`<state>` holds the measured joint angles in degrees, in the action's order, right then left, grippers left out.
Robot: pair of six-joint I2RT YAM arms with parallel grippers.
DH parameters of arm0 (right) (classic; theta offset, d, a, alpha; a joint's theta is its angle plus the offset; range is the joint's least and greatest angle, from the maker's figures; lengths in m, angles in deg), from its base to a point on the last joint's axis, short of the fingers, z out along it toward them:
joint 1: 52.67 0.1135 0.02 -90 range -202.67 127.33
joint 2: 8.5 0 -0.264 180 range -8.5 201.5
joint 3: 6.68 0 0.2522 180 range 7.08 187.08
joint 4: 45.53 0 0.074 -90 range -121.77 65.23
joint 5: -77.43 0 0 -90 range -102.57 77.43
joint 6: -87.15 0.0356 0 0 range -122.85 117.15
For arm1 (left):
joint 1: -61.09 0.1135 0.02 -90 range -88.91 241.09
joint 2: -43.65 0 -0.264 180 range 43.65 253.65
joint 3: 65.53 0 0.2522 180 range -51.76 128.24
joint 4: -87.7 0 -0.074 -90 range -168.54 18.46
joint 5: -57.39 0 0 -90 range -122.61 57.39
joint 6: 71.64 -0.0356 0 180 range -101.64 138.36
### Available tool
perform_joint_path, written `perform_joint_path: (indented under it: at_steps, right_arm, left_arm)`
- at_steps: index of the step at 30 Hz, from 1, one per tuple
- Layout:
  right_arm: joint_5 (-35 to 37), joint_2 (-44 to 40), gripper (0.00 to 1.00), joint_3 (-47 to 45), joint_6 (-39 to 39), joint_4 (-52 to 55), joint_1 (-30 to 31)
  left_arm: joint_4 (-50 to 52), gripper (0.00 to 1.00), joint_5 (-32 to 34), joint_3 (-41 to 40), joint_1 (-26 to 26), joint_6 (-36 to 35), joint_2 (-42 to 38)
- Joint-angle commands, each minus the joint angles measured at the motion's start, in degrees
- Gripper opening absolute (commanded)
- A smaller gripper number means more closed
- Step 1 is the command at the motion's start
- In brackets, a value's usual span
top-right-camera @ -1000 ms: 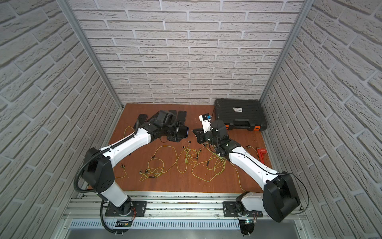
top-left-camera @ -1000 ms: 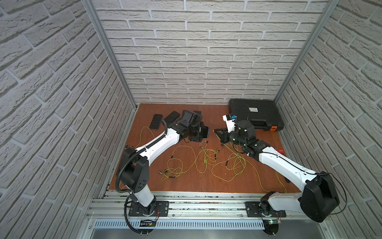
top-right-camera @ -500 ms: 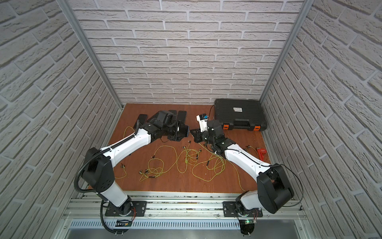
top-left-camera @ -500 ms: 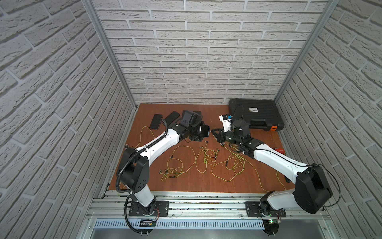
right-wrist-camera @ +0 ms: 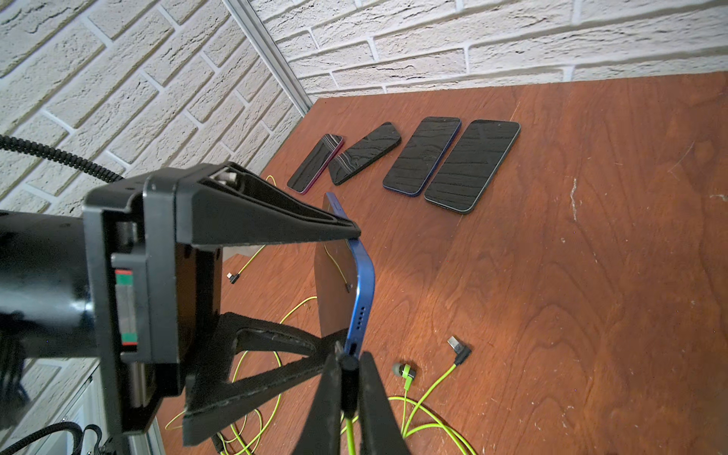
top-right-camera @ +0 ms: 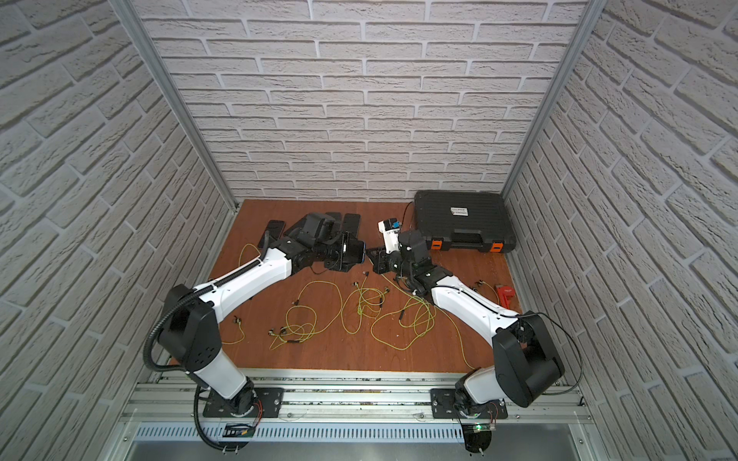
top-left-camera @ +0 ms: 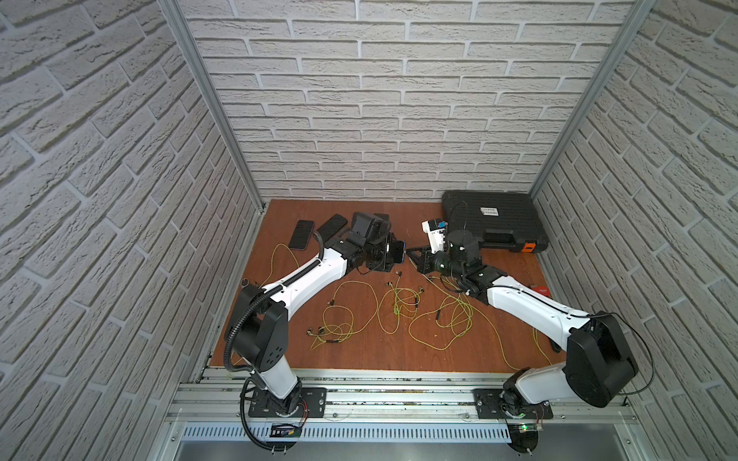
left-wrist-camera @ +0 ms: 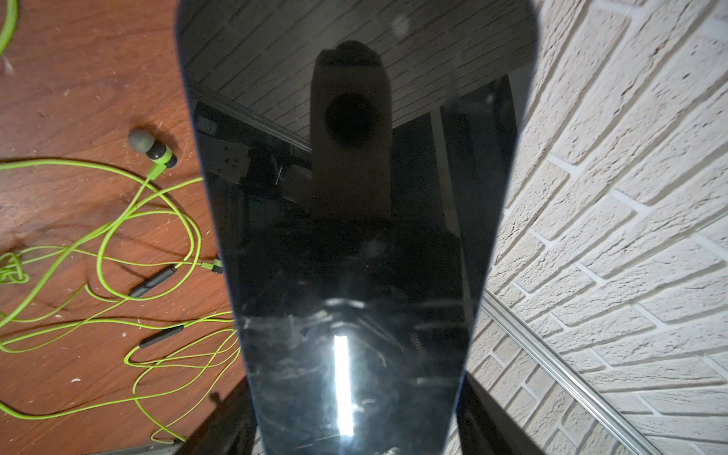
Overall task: Plug wired earphones into phones
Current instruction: Insert the wired earphone into the phone.
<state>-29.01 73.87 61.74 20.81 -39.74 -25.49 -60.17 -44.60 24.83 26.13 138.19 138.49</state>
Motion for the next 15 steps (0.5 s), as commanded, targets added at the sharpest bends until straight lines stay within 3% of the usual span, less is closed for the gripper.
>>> perform_joint_path:
  at_steps: [1,15]
  right_arm:
    - [1.0,-0.9,0.06,0.0,0.4,-2.7,0.4]
    - [1.4,0.0,0.06,0.0,1.7,-2.6,0.4]
  left_arm:
    - [-4.2,0.0,0.1,-0.7,-0.2,2.9,-1.9]
    - [-5.0,0.0,0.3,-0.9,-0.2,2.6,-2.2]
